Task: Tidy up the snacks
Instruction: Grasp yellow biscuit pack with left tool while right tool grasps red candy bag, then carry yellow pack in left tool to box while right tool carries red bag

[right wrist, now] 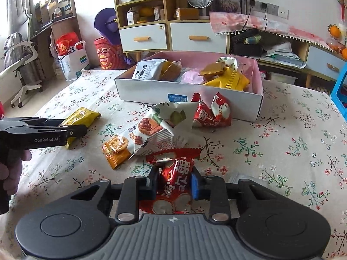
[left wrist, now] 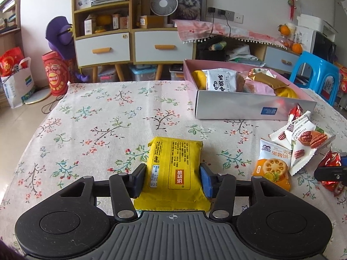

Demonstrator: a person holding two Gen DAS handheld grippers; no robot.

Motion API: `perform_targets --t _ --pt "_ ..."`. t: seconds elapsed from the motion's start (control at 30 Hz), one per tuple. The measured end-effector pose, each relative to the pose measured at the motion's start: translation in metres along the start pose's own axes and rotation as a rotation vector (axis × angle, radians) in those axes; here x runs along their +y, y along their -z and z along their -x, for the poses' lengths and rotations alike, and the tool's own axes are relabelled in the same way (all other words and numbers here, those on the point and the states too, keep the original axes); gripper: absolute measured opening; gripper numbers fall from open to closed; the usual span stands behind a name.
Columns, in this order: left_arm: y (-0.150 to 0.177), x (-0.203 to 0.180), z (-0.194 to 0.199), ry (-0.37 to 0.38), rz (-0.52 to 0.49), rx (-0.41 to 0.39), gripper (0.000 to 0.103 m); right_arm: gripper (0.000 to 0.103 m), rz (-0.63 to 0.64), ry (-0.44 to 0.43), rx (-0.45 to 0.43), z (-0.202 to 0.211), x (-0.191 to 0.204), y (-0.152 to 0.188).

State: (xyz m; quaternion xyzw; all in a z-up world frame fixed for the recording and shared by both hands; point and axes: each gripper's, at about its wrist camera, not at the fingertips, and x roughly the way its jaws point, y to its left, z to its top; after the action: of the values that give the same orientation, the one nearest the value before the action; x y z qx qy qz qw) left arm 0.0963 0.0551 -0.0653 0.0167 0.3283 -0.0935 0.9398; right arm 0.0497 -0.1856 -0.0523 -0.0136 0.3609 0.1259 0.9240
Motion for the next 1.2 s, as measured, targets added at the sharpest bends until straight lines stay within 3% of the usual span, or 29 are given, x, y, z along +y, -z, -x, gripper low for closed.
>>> perform_targets --t 0.73,1.2 --pt "-0.011 -0.003 0.009 0.058 0.073 0.043 0.048 0.015 -0.031 -0.065 -0.024 0.018 0.004 -0.009" --pt "-0.026 0.005 0.012 0.072 0.165 0.06 0.048 0.015 -0.053 -0.064 -0.074 0.027 -0.002 -0.035"
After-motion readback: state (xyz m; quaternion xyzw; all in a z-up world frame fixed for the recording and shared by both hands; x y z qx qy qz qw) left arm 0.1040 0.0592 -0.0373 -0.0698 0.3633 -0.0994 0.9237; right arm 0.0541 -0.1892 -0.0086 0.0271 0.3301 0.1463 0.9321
